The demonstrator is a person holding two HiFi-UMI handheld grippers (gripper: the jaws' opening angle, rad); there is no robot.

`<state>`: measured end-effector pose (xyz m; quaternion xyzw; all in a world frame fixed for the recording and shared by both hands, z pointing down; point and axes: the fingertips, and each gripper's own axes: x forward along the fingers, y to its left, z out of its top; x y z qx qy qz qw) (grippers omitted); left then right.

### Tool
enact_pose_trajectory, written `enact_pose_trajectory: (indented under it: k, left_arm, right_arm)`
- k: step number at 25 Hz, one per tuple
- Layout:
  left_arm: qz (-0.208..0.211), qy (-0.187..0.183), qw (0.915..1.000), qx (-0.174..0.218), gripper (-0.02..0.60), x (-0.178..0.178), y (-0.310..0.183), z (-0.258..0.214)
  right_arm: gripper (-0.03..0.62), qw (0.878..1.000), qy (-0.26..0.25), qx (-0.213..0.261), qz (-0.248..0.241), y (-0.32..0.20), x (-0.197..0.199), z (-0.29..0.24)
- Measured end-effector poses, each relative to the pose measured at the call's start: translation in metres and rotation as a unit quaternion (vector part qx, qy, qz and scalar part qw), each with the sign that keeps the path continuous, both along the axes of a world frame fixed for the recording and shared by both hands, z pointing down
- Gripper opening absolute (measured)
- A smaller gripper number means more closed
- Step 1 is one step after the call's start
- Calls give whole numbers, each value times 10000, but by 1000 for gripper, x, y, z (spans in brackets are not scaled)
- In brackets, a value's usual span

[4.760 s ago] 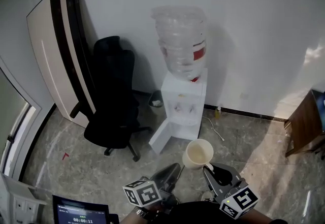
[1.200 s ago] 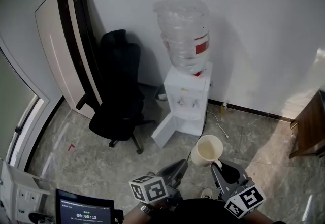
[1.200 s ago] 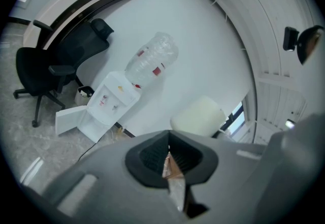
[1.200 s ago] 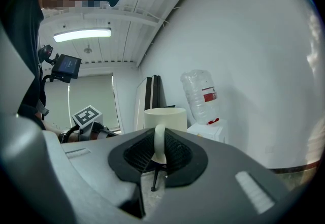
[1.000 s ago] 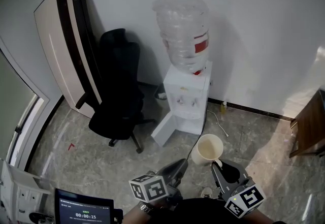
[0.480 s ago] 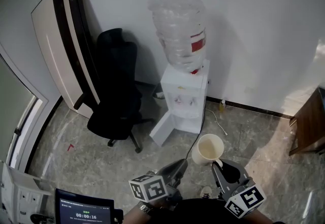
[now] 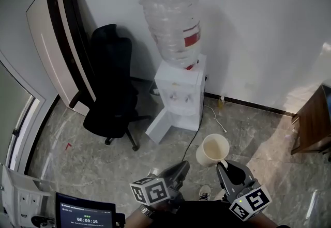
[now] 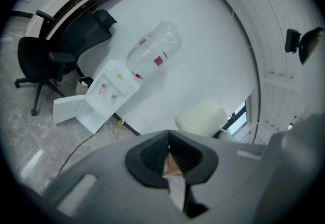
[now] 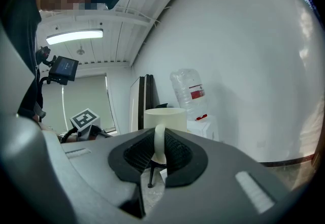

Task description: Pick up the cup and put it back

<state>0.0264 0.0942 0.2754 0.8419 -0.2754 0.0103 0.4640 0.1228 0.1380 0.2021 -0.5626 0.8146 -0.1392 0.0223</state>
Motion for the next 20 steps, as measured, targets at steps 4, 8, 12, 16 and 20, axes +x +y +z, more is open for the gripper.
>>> enact_pose_trajectory:
  k: [4, 8, 12, 16, 20]
  left_arm:
    - [-68, -62, 9999, -52, 3, 19, 3, 6]
    - [-125, -130, 9998, -93, 3, 40, 8, 10]
    - [-301, -188, 9993, -132, 3, 46, 7, 16]
    - [-545, -198, 9980, -241, 3, 30, -2, 24]
    - [-820, -106, 9959, -360, 3, 5, -21, 33]
  right_arm:
    - [46, 10000, -65, -34, 43, 0, 27, 5]
    - [46, 9998, -113, -76, 112, 2, 59, 9]
    - [46, 9996, -94, -143, 230, -5, 88, 16]
    - [46, 9992, -98, -235, 300, -19, 95, 20]
    - [46, 9996, 9, -270, 125, -43, 74, 20]
